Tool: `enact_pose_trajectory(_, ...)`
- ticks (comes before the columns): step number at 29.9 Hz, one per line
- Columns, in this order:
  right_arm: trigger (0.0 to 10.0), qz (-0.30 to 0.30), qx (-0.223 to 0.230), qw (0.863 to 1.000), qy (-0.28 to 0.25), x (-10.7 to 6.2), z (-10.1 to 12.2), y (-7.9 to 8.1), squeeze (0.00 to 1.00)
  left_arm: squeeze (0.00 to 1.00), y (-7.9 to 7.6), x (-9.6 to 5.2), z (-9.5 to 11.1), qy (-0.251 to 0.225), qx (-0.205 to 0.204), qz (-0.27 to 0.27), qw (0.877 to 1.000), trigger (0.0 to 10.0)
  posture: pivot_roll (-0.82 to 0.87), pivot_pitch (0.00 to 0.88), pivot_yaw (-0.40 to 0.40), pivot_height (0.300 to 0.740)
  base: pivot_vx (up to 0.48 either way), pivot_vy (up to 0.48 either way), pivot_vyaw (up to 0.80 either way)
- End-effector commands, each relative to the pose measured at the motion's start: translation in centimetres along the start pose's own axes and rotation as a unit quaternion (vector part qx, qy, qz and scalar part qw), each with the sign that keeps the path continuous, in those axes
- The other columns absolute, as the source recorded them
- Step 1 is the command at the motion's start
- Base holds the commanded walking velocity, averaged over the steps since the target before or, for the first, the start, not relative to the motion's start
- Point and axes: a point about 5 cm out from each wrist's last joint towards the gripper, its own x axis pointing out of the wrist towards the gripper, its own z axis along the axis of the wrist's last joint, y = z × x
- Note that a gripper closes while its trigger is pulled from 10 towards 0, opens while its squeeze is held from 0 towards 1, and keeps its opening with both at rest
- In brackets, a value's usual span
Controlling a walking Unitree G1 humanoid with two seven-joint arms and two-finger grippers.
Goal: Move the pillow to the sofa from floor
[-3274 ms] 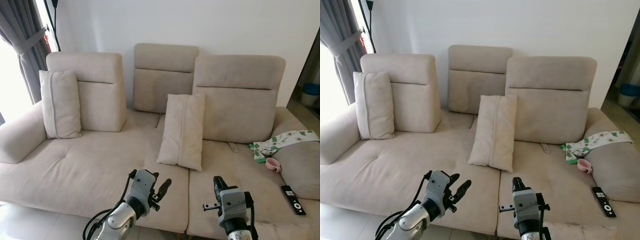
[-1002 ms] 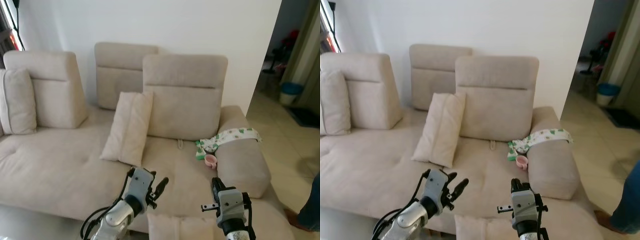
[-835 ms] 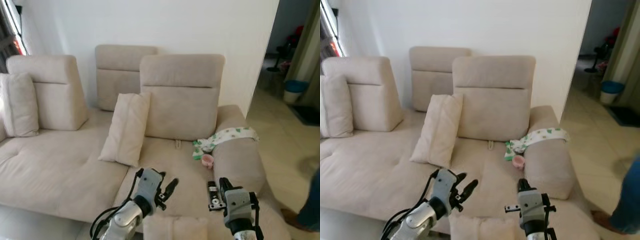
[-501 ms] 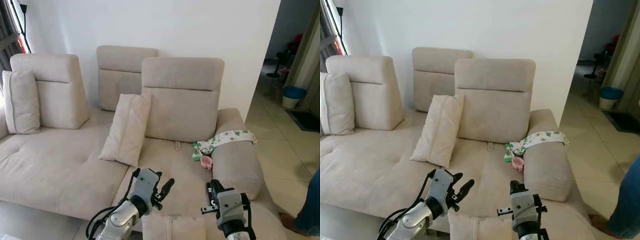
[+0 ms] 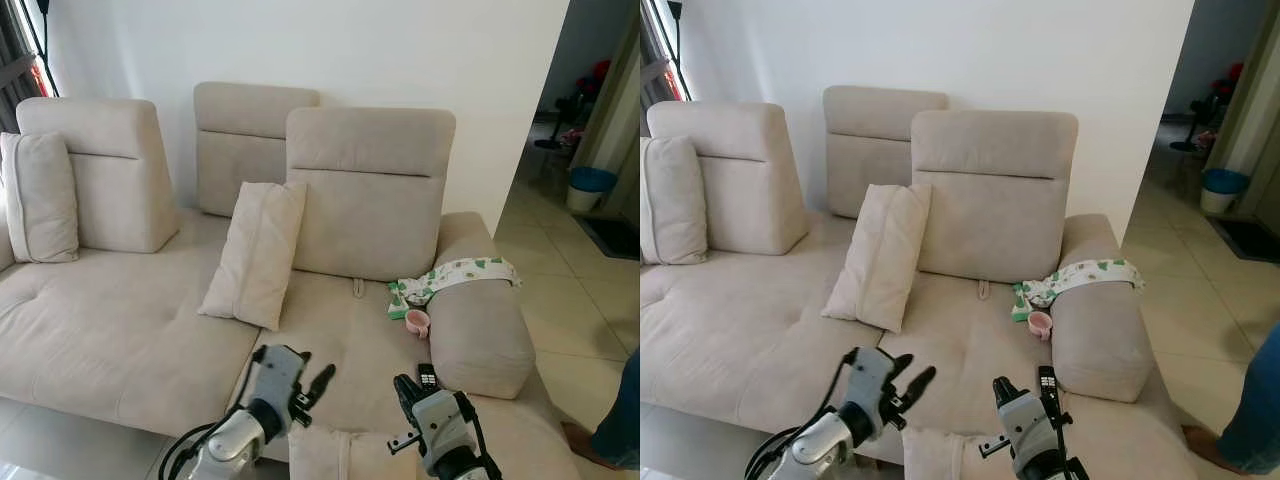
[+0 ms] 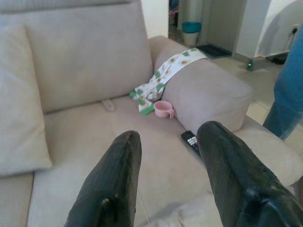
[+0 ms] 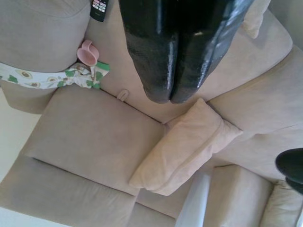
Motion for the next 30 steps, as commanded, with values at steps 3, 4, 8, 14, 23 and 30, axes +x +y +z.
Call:
enact_pose_trajectory(3,10.0,0.019,0.004,1.0,0.01,-0.2,-0.5,0.2,0.0,0.0,0.0,-0.7,-1.0,0.017,-0.009,-0.01,1.0,10.0,-0.11,0.0,0.042,0.74,0.0,0.0,0.0)
enact_pose_trajectory(4,10.0,0.019,0.004,1.0,0.01,-0.2,-0.5,0.2,0.0,0.0,0.0,-0.7,-1.0,0.017,-0.009,-0.01,1.0,10.0,-0.11,0.0,0.042,0.74,0.0,0.0,0.0)
enact_pose_trajectory(8,10.0,0.038,-0.006,0.999,0.014,-0.7,-0.9,0.2,0.0,0.0,-0.1,-1.3,-1.3,0.022,0.015,-0.033,0.999,10.0,-0.11,0.0,0.043,0.74,0.0,0.0,0.0)
enact_pose_trajectory(14,10.0,0.034,-0.002,0.999,0.01,-0.7,-0.8,0.3,0.0,0.0,0.1,-1.5,-1.4,0.023,0.022,-0.031,0.999,10.0,-0.11,0.0,0.047,0.74,0.0,0.0,0.0)
enact_pose_trajectory(23,10.0,0.029,0.007,1.0,-0.003,-0.8,-0.4,0.8,0.0,0.0,-0.3,-1.5,-1.5,0.023,0.031,-0.039,0.999,10.0,-0.11,0.0,0.048,0.74,0.0,0.0,0.0)
enact_pose_trajectory(30,10.0,0.029,0.003,1.0,-0.001,-0.7,-0.5,0.8,0.0,0.0,-0.3,-1.4,-1.4,0.021,0.032,-0.039,0.998,10.0,-0.11,0.0,0.044,0.72,0.0,0.0,0.0)
